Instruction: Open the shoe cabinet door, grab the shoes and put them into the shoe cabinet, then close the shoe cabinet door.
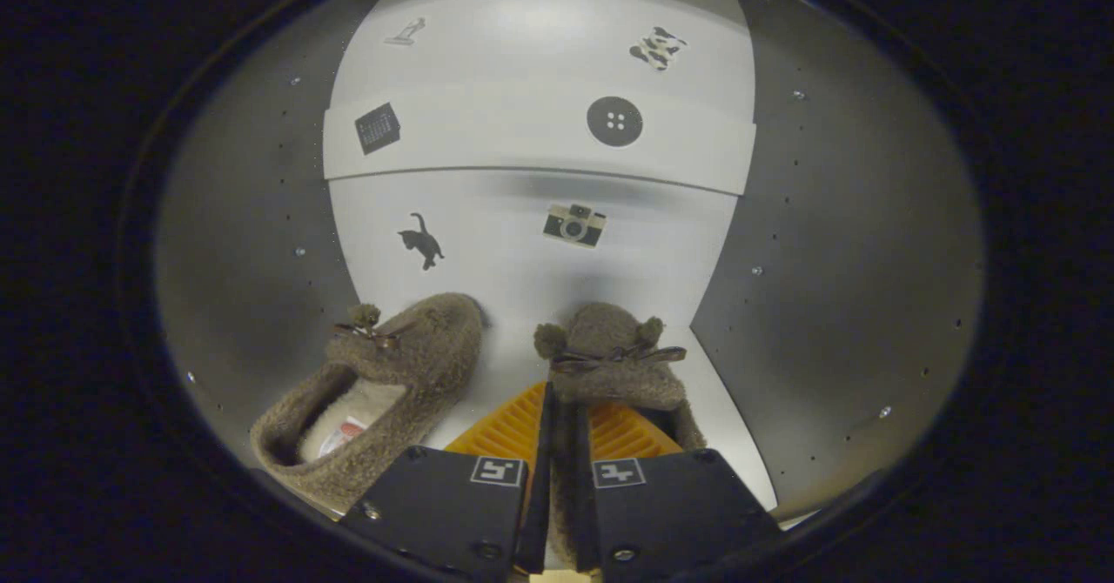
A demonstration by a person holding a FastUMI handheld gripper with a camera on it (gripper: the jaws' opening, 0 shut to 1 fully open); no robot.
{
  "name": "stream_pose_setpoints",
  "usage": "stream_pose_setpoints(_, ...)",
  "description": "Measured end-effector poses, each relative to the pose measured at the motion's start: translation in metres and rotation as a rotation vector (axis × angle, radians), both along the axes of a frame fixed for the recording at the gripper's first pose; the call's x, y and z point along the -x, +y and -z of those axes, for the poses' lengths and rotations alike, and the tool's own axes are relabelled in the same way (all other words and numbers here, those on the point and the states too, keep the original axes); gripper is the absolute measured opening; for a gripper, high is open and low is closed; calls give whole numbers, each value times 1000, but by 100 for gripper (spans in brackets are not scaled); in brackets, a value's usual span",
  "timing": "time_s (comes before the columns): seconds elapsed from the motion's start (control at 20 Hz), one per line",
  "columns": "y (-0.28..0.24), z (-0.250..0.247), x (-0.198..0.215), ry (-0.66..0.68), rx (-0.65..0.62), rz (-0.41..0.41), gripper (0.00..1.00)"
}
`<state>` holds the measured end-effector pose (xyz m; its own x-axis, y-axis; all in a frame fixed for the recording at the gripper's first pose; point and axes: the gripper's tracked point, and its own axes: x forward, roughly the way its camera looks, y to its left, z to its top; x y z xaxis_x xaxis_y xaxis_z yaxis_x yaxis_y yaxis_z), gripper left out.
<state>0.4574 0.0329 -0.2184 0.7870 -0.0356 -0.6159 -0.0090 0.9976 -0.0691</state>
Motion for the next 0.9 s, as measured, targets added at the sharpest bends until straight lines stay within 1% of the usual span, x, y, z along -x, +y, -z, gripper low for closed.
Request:
stream_pose_setpoints(0.05,-1,-7,3,-27,-12,16,20)
stream_pose_setpoints(0.1,1,-12,9,-40,-27,13,27)
stream_pose_setpoints(0.15,2,-16,18,-38,-24,12,32)
stream_pose_setpoints(0.2,3,-28,30,-47,-19,2,38)
stream_pose_setpoints(0.3,6,-55,46,-106,-9,-9,49)
stream_pose_setpoints(0.35,6,-75,53,-141,0,-9,60)
stream_pose_setpoints(0.4,3,-85,64,-155,20,12,71)
stream_pose_setpoints(0.5,15,-107,91,-175,-5,-11,93)
stream_pose_setpoints(0.6,25,-134,123,-200,-15,-37,93)
stream_pose_setpoints(0.7,31,-168,158,-226,11,-60,93)
stream_pose_setpoints(0.85,46,-222,225,-280,28,-107,93)
stream_pose_setpoints(0.9,48,-238,252,-285,33,-113,96)
